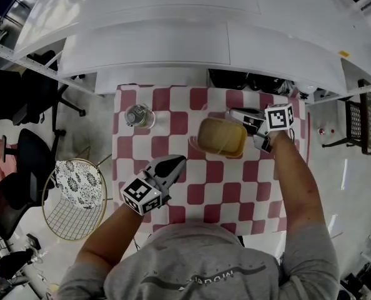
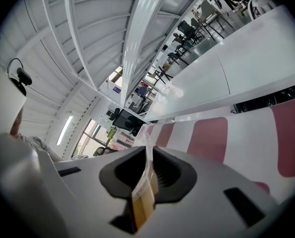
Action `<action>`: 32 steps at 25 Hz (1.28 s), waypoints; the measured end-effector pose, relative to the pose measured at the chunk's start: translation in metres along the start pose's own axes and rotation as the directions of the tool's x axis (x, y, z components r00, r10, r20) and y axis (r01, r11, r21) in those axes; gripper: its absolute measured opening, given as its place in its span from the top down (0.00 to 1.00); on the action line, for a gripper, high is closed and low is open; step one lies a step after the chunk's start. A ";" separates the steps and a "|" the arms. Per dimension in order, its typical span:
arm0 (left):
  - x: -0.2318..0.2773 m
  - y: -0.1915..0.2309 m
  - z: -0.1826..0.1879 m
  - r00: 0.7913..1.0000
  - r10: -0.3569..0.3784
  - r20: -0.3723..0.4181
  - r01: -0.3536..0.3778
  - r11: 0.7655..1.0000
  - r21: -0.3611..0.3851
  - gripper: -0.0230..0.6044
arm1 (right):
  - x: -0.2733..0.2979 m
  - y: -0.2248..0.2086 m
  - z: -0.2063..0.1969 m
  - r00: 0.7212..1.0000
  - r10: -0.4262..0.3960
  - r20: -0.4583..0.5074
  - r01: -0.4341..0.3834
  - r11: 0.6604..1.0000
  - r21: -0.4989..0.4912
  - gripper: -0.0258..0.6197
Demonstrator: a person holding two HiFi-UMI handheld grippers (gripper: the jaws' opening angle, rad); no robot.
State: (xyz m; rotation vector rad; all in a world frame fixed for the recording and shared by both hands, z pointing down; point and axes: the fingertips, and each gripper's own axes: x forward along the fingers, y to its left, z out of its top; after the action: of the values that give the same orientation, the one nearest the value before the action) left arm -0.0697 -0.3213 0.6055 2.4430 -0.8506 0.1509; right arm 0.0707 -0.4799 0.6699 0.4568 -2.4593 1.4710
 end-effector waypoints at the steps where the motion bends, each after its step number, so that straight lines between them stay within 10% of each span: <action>1: -0.001 0.000 0.001 1.000 0.002 0.002 -0.002 1.000 0.002 0.94 | -0.002 0.002 0.001 1.000 0.006 0.011 -0.006 1.000 -0.001 0.88; 32: -0.039 -0.035 0.105 0.982 0.037 0.183 -0.057 0.992 0.108 0.94 | -0.080 0.163 0.092 0.941 0.120 0.317 -0.040 0.968 -0.248 0.89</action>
State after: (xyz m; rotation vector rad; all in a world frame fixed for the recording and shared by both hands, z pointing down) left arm -0.0868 -0.3330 0.4898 2.5731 -1.0038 -0.0070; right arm 0.0780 -0.4771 0.4667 0.6007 -2.9050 1.1813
